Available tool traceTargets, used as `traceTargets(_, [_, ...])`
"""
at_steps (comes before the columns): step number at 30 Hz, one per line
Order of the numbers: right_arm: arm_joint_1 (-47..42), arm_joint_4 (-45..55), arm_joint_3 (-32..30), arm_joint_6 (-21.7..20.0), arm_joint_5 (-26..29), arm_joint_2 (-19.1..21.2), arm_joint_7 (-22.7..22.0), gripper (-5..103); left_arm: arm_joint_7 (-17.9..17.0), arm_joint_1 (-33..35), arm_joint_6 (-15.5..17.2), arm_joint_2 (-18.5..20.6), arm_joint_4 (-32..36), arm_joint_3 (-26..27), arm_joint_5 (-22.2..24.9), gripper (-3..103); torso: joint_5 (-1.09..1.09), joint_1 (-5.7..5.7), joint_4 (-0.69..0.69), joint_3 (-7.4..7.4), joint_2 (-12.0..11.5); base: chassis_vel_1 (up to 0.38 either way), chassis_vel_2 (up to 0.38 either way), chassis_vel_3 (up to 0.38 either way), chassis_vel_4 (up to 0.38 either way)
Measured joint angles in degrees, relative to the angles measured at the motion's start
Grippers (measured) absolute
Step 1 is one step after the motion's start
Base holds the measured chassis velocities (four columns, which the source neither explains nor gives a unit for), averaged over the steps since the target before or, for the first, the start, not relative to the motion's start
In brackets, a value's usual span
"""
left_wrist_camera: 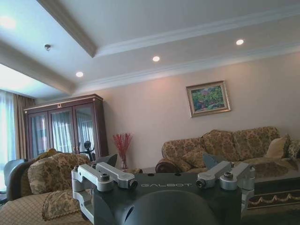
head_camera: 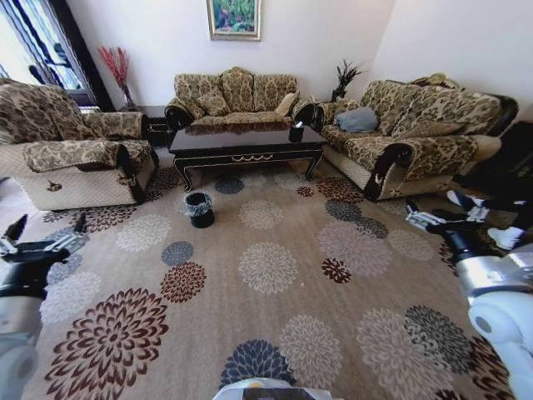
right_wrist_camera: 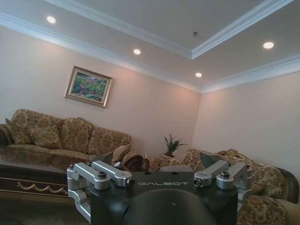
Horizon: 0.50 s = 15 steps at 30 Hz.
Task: Move to the front of the table and pick up the trash from the floor, then place it into the trash bin.
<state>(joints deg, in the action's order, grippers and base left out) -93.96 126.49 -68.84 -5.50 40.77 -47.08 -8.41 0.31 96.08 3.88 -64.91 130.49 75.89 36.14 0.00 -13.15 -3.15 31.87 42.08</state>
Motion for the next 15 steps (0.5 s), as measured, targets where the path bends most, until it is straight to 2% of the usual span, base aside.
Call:
traceTargets(4, [0.0, -2.5, -2.0, 0.3, 0.8, 0.5, 0.6, 100, 0.0, -1.3, 0.0, 0.7, -3.1, 1.1, 1.3, 100, 0.0, -0.51, 0.0, 0.74, 1.3, 0.0, 0.0, 0.0, 0.0])
traceTargets(8, [0.4, -3.1, -2.3, 0.4, 1.2, 0.8, 0.6, 100, 0.0, -1.8, 0.3, 0.7, -3.4, 0.6, 1.4, 100, 0.01, -0.88, 0.0, 1.25, 2.1, 0.0, 0.0, 0.0, 0.0])
traceTargets(11, [0.7, -2.9, -1.4, 0.3, 1.0, 0.7, 0.6, 100, -0.1, -1.8, 0.7, 0.4, -2.2, -0.7, 1.4, 100, 0.0, -1.14, 0.0, 1.56, 2.7, 0.0, 0.0, 0.0, 0.0])
traceTargets(15, [0.9, -0.1, 2.4, 0.3, -0.6, -0.2, 0.3, 100, -0.2, -0.7, 1.0, -1.2, 2.2, -4.7, -0.9, 100, 0.01, -1.71, 0.0, 2.18, 3.9, 0.0, 0.0, 0.0, 0.0])
